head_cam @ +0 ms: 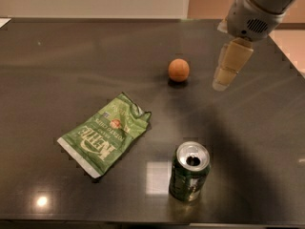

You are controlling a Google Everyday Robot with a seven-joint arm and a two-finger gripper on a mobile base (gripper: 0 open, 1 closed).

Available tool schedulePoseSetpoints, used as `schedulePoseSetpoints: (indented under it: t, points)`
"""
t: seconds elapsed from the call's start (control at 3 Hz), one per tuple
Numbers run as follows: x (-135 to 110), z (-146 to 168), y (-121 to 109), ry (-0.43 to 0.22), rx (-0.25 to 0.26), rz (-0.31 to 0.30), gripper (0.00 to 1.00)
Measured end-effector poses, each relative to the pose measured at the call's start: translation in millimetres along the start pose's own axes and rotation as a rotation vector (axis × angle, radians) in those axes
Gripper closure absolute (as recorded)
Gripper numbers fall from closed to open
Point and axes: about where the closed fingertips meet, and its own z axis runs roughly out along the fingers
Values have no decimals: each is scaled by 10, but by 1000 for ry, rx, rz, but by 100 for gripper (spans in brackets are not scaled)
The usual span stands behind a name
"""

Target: Move orange near green jalapeno chip bag

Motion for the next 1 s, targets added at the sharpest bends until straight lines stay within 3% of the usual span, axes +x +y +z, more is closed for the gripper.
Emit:
schedulePoseSetpoints:
  t: [0.33, 1.0]
  points:
    - [-220, 260, -179, -21, -16, 8, 0]
    - [-406, 725, -448, -43, -79, 54, 0]
